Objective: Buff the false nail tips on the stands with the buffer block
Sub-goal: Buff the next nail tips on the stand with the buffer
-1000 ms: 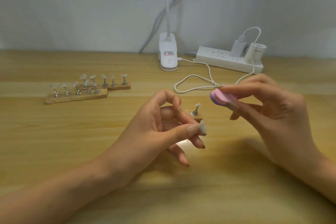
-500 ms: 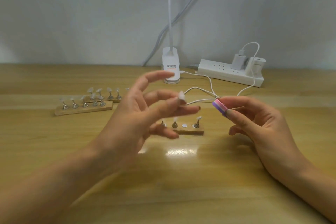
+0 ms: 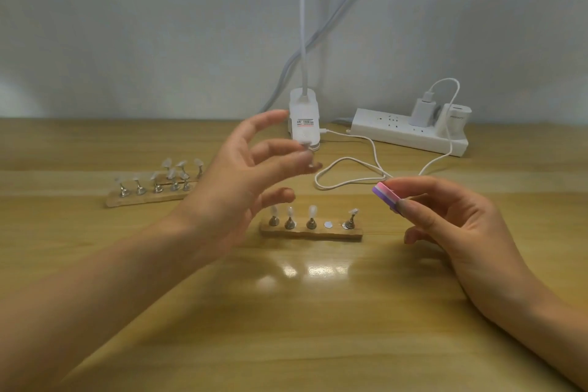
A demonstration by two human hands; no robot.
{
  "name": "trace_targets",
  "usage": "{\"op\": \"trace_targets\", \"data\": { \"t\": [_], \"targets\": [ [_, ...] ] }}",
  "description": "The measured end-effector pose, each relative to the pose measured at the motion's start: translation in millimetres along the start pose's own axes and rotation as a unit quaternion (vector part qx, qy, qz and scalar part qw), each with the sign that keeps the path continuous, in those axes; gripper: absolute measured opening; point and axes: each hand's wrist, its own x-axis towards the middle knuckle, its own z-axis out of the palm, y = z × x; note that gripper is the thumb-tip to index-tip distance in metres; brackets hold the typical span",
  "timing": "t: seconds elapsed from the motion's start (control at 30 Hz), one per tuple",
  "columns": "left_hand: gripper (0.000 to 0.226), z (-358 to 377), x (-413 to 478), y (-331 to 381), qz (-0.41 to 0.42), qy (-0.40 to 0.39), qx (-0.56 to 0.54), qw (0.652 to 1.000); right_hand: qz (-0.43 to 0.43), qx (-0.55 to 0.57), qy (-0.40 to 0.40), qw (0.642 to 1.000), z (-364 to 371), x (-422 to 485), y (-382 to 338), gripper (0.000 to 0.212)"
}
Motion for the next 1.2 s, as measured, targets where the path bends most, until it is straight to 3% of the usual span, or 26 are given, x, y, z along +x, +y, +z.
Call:
{"op": "trace_targets", "data": {
  "t": [0.07, 0.17, 0.27, 0.47, 0.7, 0.87, 1.07, 1.17, 1.2],
  "targets": [
    [0.075, 3, 4, 0, 0.076, -0.046, 0.131, 0.987, 0.002, 0.0, -0.002, 1.0, 0, 0, 0, 0.054],
    [0.078, 8, 7, -8, 0.179, -0.115, 0.32, 0.923, 0.002, 0.002, -0.004, 1.0, 0, 0, 1, 0.054],
    [0.079, 13, 3, -20, 0.232, -0.152, 0.424, 0.862, 0.004, 0.004, -0.004, 1.0, -1, 0, 2, 0.055],
    [0.07, 15, 1, -30, 0.17, -0.124, 0.489, 0.846, 0.007, 0.002, -0.01, 1.0, -1, 1, 3, 0.054],
    [0.064, 15, 5, -27, 0.07, -0.128, 0.498, 0.855, 0.011, 0.016, -0.017, 1.0, -3, 2, 6, 0.052],
    [0.075, 30, 6, -31, 0.143, -0.118, 0.58, 0.793, 0.029, 0.042, -0.006, 0.999, -7, 5, 12, 0.029],
    [0.067, 40, 8, -33, 0.173, -0.104, 0.594, 0.779, 0.031, 0.049, -0.003, 0.998, -9, 6, 14, 0.054],
    [0.069, 46, 3, -35, 0.258, -0.098, 0.654, 0.705, 0.028, 0.055, 0.001, 0.998, -8, 6, 14, 0.056],
    [0.07, 46, 0, -35, 0.283, -0.095, 0.654, 0.695, 0.023, 0.06, 0.002, 0.998, -8, 6, 14, 0.055]
  ]
}}
